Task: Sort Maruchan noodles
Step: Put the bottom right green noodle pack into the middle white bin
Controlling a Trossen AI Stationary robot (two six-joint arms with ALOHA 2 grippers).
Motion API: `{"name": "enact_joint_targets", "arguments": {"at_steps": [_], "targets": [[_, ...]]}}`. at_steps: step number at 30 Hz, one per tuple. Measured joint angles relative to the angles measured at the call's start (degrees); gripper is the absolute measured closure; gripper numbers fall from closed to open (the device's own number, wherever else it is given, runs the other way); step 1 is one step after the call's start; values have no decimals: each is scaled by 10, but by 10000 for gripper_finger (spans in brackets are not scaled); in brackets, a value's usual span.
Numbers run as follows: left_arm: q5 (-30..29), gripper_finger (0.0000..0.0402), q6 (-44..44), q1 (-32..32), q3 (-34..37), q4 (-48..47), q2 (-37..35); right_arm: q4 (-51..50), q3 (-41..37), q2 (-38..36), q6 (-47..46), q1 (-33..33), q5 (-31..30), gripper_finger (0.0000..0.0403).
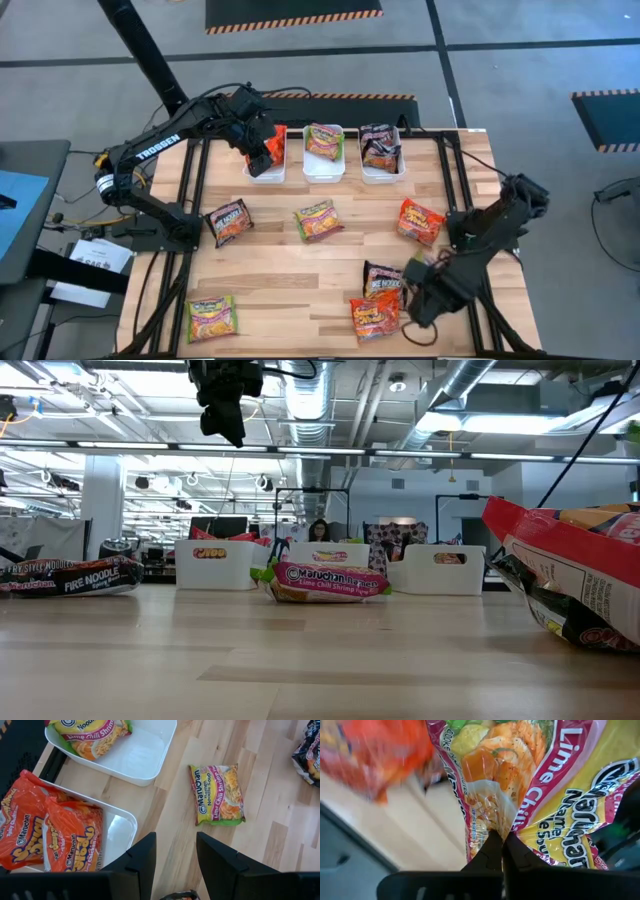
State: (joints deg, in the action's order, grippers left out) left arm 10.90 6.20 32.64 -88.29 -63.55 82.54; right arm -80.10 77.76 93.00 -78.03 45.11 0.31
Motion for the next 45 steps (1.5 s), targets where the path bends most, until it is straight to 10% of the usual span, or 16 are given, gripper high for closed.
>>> {"name": "enact_joint_targets", "arguments": {"at_steps": [29,45], "targets": [[-7,251,53,68,1,6,0,117,112,1,671,-480,-156,398],[74,219,-157,78,5,239,1,243,149,1,902,-600,-172,398]]}}
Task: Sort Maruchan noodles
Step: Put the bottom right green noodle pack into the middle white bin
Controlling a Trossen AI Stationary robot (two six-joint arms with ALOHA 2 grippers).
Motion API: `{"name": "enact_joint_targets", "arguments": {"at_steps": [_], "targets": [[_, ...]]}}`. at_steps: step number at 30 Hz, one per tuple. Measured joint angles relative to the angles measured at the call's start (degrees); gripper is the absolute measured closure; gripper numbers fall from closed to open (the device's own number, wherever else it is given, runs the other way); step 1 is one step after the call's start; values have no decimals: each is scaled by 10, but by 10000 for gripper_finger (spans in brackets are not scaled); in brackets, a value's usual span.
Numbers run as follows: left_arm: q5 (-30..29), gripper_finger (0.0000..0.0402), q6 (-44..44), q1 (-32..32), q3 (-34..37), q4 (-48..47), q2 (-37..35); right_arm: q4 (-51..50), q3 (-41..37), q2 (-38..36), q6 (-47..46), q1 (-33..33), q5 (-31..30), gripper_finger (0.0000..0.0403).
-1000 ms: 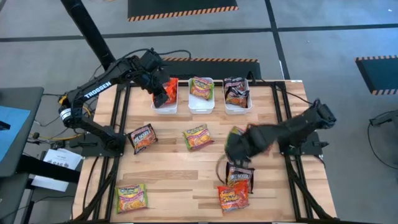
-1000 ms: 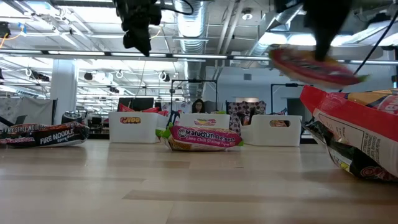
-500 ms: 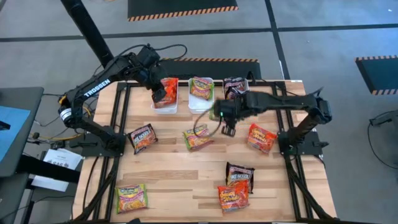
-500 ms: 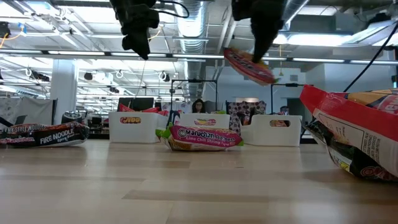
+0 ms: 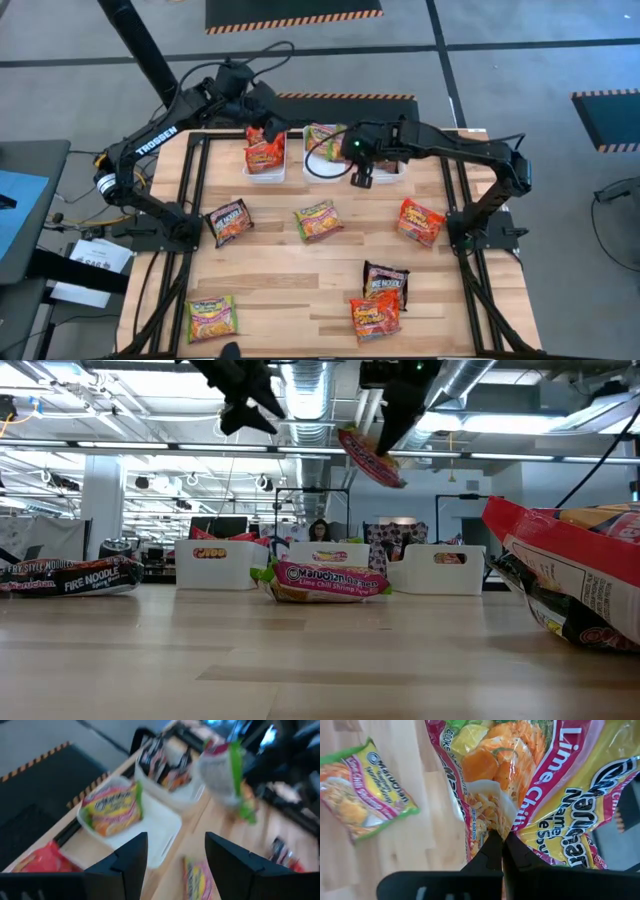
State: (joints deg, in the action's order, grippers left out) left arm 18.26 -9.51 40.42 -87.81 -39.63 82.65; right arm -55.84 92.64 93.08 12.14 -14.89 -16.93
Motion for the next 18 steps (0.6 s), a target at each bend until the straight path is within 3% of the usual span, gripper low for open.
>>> {"name": "enact_joint_targets", "arguments": {"at_steps": [18], "targets": [[-14,219,-143,-54,0,140,24,42,0,0,132,-22,-13,398]]}}
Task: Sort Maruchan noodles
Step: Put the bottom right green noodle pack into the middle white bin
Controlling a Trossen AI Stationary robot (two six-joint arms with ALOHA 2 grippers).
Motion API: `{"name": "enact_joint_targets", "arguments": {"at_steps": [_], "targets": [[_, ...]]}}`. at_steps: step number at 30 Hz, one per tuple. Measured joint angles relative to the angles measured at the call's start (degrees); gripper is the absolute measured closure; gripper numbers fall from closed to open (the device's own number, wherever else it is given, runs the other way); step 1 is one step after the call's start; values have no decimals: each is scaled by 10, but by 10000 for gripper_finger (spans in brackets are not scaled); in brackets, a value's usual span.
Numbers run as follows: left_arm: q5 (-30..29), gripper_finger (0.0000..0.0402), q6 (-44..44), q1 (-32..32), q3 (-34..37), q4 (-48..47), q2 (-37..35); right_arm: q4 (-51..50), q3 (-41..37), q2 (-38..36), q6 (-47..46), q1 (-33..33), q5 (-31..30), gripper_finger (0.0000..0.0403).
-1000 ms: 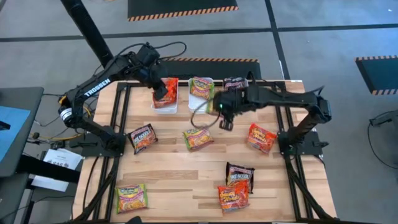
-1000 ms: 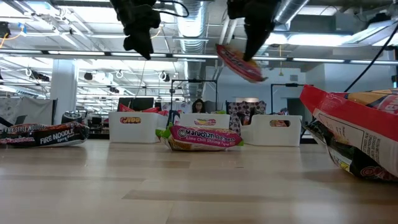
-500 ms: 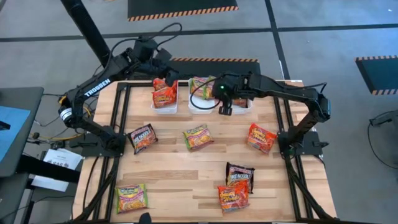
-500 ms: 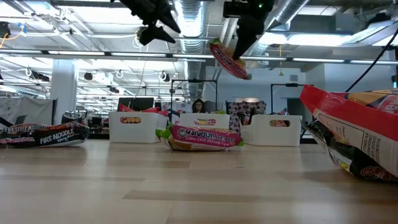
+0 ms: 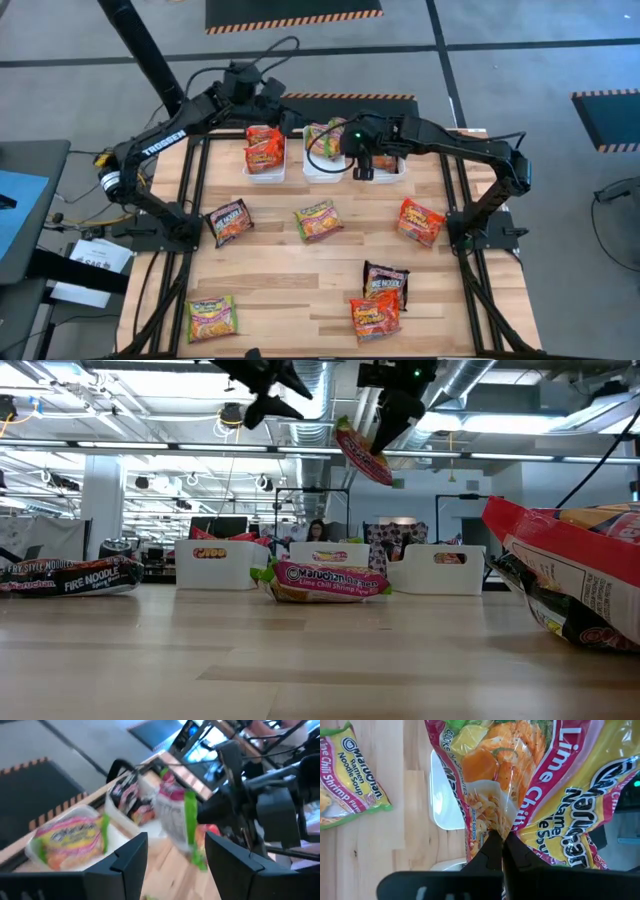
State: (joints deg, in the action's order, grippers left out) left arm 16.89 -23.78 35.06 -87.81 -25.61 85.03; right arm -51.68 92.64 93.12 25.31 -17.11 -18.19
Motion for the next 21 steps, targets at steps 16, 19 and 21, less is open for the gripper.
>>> {"name": "enact_joint_targets", "arguments": {"at_steps": [16,19,21], "targets": [[2,219,-61,-22,0,99,108,-8,0,0,35,-11,-2,397],[16,219,-66,-22,-1,127,119,-8,0,0,36,-12,-3,397],[24,219,-69,-23,-1,134,125,-12,0,0,36,-14,-2,397]]}}
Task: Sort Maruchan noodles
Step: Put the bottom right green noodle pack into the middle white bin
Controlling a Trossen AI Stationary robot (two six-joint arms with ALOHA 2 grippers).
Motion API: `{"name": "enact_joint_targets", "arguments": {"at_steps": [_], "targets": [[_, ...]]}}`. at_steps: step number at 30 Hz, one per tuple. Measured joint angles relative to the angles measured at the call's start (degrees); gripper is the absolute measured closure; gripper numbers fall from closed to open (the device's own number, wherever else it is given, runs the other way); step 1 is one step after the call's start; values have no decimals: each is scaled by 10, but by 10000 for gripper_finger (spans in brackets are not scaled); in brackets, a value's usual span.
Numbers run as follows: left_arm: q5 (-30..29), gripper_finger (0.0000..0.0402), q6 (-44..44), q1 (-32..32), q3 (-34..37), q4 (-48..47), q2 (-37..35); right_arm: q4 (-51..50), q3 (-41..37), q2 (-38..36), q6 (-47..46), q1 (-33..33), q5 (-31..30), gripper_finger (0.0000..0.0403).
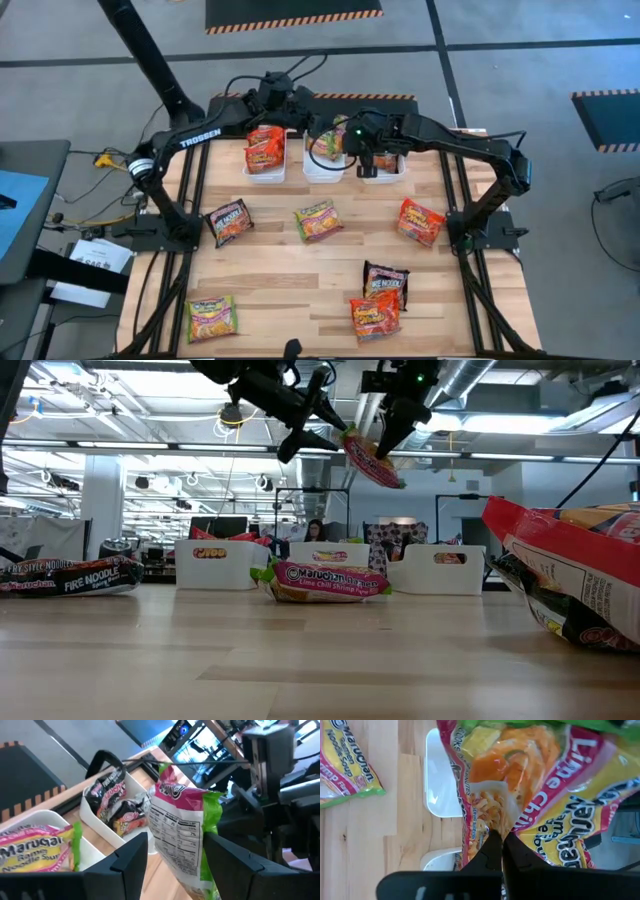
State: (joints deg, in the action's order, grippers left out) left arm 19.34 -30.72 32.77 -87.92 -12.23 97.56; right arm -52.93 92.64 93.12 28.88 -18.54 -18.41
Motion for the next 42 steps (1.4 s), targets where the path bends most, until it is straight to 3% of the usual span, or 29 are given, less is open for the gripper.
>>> {"name": "enact_joint_targets", "arguments": {"at_steps": [10,19,37,42], "targets": [[4,219,10,2,1,-3,1,-25,0,0,-22,-19,-3,396],[50,219,9,2,1,-3,1,-19,0,0,-22,-29,0,396],[43,219,33,2,1,0,1,9,0,0,12,5,17,396],[71,225,49,3,1,0,1,21,0,0,10,5,18,396]]}}
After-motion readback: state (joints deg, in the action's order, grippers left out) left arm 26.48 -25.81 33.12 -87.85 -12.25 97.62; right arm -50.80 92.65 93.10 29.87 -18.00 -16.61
